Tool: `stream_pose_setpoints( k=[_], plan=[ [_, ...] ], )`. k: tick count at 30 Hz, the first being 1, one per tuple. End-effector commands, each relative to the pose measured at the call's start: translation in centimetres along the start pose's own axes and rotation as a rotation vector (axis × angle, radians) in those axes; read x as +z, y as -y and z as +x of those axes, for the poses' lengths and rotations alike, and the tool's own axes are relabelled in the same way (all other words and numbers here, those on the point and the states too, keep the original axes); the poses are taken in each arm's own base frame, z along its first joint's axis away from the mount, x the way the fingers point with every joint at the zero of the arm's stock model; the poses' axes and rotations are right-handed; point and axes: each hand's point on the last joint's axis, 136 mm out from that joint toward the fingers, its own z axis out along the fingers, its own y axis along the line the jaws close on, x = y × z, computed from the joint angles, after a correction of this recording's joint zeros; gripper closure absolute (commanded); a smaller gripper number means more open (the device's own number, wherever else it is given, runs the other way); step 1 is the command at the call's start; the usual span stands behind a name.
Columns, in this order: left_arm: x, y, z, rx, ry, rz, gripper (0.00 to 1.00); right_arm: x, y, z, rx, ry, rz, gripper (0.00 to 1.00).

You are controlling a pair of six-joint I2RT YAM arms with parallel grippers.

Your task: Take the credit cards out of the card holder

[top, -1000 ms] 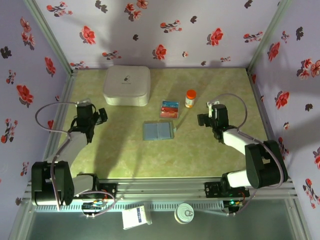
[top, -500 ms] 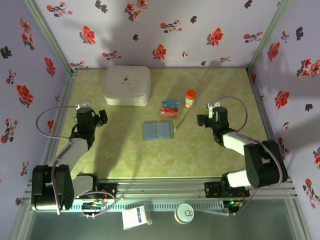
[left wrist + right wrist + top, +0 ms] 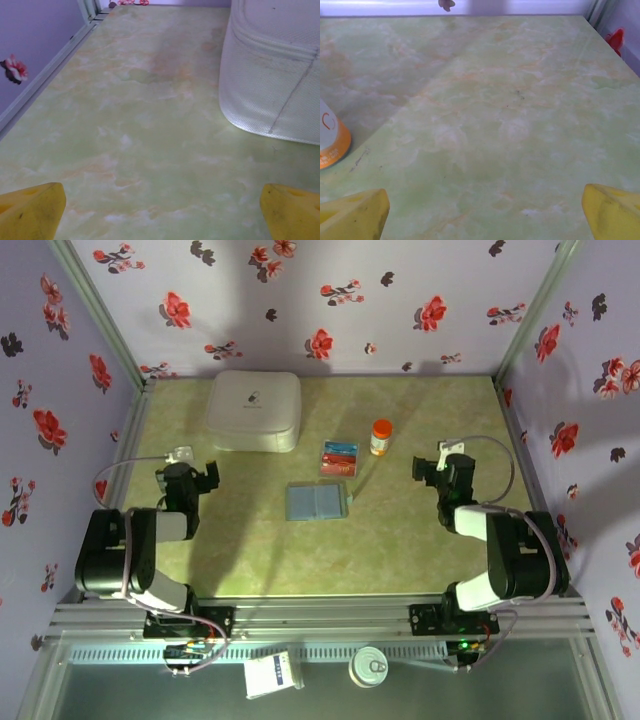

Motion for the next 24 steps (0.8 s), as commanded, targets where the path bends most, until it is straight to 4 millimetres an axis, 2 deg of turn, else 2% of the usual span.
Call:
stream_pose_setpoints(
  k=[1, 7, 9, 14, 24],
  plan=[
    [0.2, 0.5, -1.8, 0.038, 0.083, 0.036, 0.00, 0.3, -0.2, -0.6, 0.058, 0.033, -0.047, 0.01],
    [0.2, 0.6, -1.7, 0.041, 0.077, 0.041, 0.00, 0.5, 0.7, 0.4, 0.095, 0.093, -0.018, 0.01],
    [0.2, 0.6, -1.7, 0.041, 0.078, 0.040, 0.00, 0.6, 0.7, 0.6, 0.092, 0.064, -0.015, 0.01],
    [0.2, 0.6, -1.7, 0.041, 0.078, 0.040, 0.00, 0.7, 2.3, 0.7, 0.124, 0.054, 0.077, 0.01],
    [0.4, 0.4, -1.7, 0.027, 0.070, 0.044, 0.00, 0.7, 2.4, 0.6, 0.126, 0.060, 0.081, 0.01]
  ],
)
